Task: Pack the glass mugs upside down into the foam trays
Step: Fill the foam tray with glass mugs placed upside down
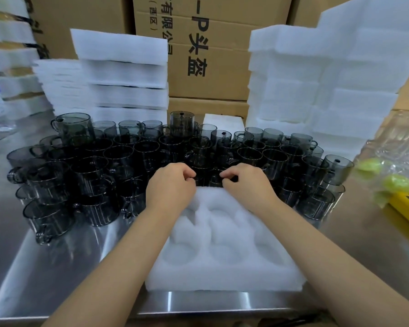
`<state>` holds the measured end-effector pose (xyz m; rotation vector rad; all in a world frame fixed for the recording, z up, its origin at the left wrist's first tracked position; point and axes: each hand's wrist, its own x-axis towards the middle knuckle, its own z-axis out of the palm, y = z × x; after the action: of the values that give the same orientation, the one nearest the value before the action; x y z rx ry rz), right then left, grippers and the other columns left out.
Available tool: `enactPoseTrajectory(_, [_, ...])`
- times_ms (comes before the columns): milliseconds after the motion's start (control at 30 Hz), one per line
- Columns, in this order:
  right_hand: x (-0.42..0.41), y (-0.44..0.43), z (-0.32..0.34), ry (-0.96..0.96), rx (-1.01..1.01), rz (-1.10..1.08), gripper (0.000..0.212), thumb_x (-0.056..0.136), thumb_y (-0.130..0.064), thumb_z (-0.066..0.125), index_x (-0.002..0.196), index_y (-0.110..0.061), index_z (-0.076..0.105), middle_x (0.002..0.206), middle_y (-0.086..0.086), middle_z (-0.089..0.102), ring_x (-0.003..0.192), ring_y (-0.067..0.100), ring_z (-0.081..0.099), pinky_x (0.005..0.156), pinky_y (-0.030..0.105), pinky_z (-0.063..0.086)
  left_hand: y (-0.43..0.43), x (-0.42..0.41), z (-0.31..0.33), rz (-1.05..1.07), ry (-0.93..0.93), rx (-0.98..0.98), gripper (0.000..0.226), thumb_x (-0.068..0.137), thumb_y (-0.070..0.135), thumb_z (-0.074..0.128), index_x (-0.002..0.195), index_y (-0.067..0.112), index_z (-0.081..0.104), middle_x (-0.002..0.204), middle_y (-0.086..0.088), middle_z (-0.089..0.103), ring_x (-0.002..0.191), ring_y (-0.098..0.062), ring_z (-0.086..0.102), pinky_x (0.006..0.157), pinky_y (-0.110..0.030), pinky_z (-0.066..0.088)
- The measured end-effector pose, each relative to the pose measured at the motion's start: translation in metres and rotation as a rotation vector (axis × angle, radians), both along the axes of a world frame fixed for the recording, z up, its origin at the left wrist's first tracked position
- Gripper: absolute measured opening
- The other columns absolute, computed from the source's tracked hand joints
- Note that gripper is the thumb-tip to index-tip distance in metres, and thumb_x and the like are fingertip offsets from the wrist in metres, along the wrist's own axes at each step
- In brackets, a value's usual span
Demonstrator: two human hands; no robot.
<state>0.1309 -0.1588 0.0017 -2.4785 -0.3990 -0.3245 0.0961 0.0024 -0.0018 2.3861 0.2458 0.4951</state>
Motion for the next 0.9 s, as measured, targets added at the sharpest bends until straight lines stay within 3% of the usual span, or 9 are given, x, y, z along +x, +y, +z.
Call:
enactPoseTrajectory(100, [0.0,0.001,0.002,0.033,0.009,0.014,0.017,0.086,-0.016,0.059,0.088,-0.019,0.076,0.09,-0.019,0.064,0.087,0.011,0.062,0.063,0.019,0.043,0.0,0.0,-0.001,-0.001,-0.007,-0.029,0.024,0.086,0.013,0.055,0.095,0.029,0.071,0.083,0.011,0.065,0.085,-0.014,0.061,0.074,-0.028,0.048])
enactPoseTrajectory(233, [-0.002,0.002,0.006,0.084,-0.033,0.042,0.018,0.085,-0.015,0.059,0.082,-0.016,0.076,0.069,-0.028,0.055,0.084,0.017,0.064,0.073,0.029,0.051,0.001,0.001,-0.001,-0.014,-0.006,-0.055,0.023,0.085,0.013,0.056,0.091,0.03,0.07,0.074,0.016,0.059,0.08,-0.013,0.062,0.072,-0.027,0.049])
enactPoseTrajectory(333, [-0.003,0.004,0.009,0.127,-0.104,0.063,0.021,0.087,-0.016,0.054,0.085,-0.023,0.073,0.086,-0.012,0.068,0.084,0.017,0.063,0.075,0.033,0.052,0.001,0.002,-0.003,-0.021,-0.022,-0.084,0.023,0.085,0.012,0.056,0.089,0.03,0.07,0.075,0.016,0.06,0.077,-0.011,0.062,0.071,-0.026,0.049])
enactPoseTrajectory(467, [-0.004,0.003,0.006,0.12,-0.177,0.109,0.019,0.093,-0.015,0.045,0.095,-0.019,0.064,0.108,-0.008,0.059,0.096,0.017,0.056,0.084,0.035,0.045,0.002,0.002,-0.004,-0.048,-0.059,-0.11,0.024,0.083,0.01,0.057,0.086,0.028,0.071,0.075,0.017,0.06,0.077,-0.01,0.06,0.07,-0.023,0.046])
enactPoseTrajectory(667, [-0.01,0.002,0.004,-0.012,-0.091,0.188,0.015,0.098,-0.014,0.044,0.099,-0.01,0.059,0.102,-0.001,0.052,0.093,0.017,0.053,0.078,0.025,0.037,0.003,0.0,-0.003,-0.09,-0.104,-0.191,0.023,0.084,0.015,0.057,0.083,0.031,0.073,0.076,0.018,0.065,0.074,-0.002,0.06,0.063,-0.018,0.043])
enactPoseTrajectory(833, [-0.016,0.004,0.005,-0.186,0.005,0.263,0.014,0.098,-0.01,0.045,0.102,-0.004,0.057,0.102,0.002,0.048,0.089,0.019,0.051,0.079,0.03,0.04,0.003,0.0,0.0,-0.132,-0.128,-0.361,0.018,0.087,0.024,0.053,0.08,0.038,0.063,0.085,0.012,0.071,0.085,-0.008,0.066,0.083,-0.032,0.053])
enactPoseTrajectory(900, [-0.019,0.005,0.005,-0.27,0.034,0.307,0.013,0.097,-0.006,0.047,0.101,-0.002,0.058,0.1,0.001,0.047,0.086,0.014,0.048,0.077,0.024,0.04,0.002,0.0,0.0,-0.169,-0.145,-0.445,0.01,0.083,0.034,0.053,0.082,0.037,0.063,0.087,0.01,0.071,0.088,-0.011,0.067,0.087,-0.038,0.053])
